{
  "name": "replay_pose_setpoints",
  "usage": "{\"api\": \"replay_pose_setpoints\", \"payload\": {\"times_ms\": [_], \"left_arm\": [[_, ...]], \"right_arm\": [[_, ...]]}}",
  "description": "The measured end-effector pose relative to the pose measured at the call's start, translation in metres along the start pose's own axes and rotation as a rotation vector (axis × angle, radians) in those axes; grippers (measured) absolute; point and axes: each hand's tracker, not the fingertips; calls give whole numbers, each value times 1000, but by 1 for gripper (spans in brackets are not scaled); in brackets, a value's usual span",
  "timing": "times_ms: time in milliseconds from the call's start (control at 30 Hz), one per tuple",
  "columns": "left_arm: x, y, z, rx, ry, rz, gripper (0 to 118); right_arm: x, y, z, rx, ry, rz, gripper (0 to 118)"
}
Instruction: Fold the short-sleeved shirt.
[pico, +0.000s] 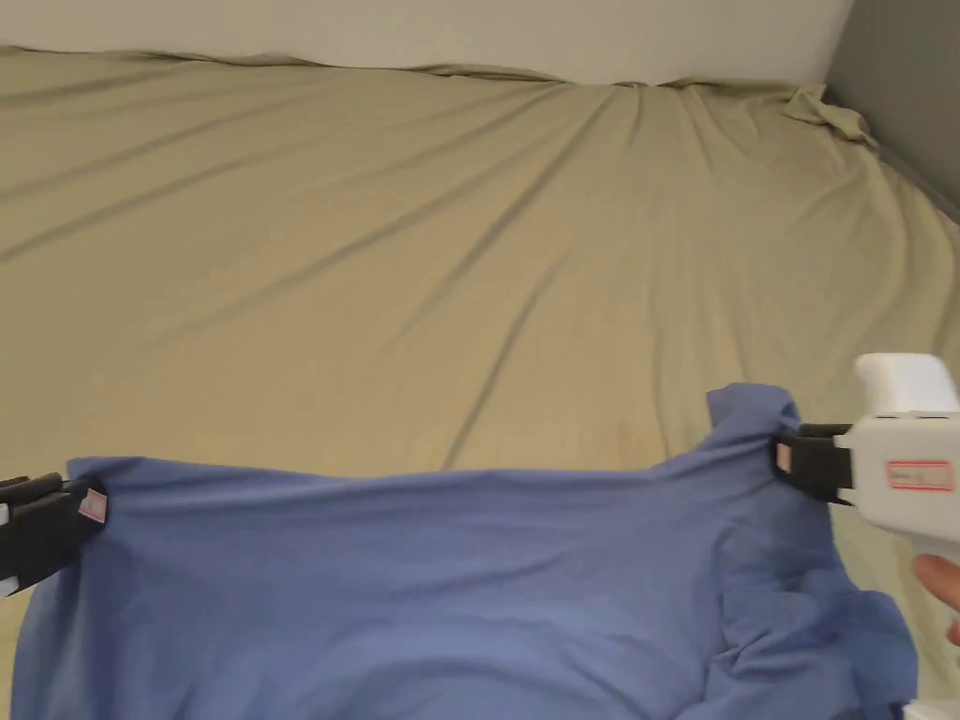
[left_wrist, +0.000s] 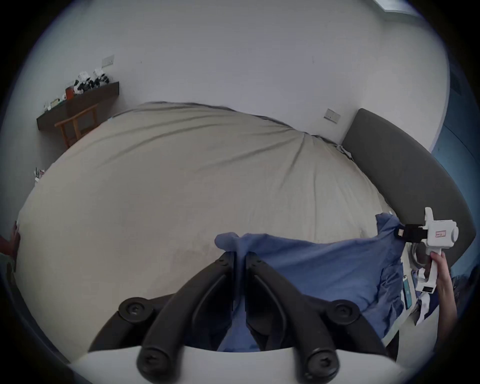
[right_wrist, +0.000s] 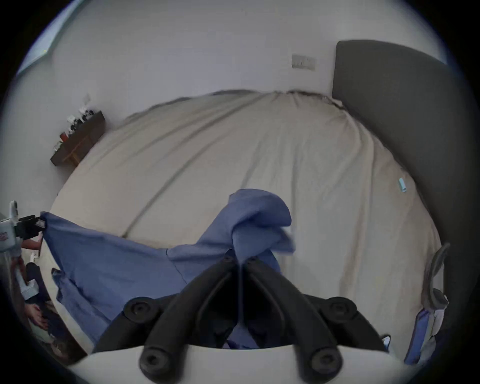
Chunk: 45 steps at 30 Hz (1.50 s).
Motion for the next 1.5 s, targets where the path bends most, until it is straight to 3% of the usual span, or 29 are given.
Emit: {"api": "replay_pose_setpoints", "payload": {"times_ms": [233, 367, 500, 767, 800, 833, 933, 1000, 1100, 1200, 1267, 1300, 1333, 1367, 1400, 1433, 1500], "left_arm": [[8, -57, 56, -53, 131, -160, 6], [2, -110, 71, -115, 132, -148, 6], [-6, -148, 55, -250, 153, -170, 6], [-21, -158, 14, -311, 179, -111, 6], [-22, -159, 12, -321, 176, -108, 6], [-20, -161, 13, -319, 175, -107, 16], [-25, -160, 20, -296, 148, -59, 75], [-21, -159, 35, -270, 161, -44, 76], [-10, -140, 75, -160, 173, -78, 76], [0, -108, 124, -24, 181, -97, 76], [14, -85, 164, 110, 131, -101, 71], [19, -77, 179, 170, 119, -112, 54], [27, -69, 193, 246, 129, -142, 21], [33, -62, 202, 279, 169, -178, 21], [41, -55, 205, 294, 218, -234, 10], [46, -53, 207, 322, 269, -258, 1], [46, -47, 207, 291, 223, -228, 1]], "right_arm": [[-4, -73, 100, 18, 46, 14, 3], [-4, -135, 129, -50, 57, -29, 3], [2, -190, 123, -163, 69, -123, 3], [9, -222, 75, -252, 38, -146, 3], [9, -220, 74, -254, 39, -140, 7], [10, -217, 73, -267, 43, -139, 32], [7, -213, 77, -278, 164, -194, 94], [-5, -206, 90, -262, 117, -147, 98], [-22, -186, 126, -176, 14, 2, 98], [-31, -156, 170, -37, 38, 14, 98], [-40, -133, 198, 87, 41, 42, 93], [-45, -124, 207, 132, 39, 70, 78], [-51, -114, 217, 174, 40, 104, 46], [-56, -108, 222, 210, 45, 131, 46], [-61, -103, 221, 238, 46, 135, 33], [-65, -99, 219, 257, 15, 126, 3], [-67, -97, 213, 259, 63, 118, 3]]}}
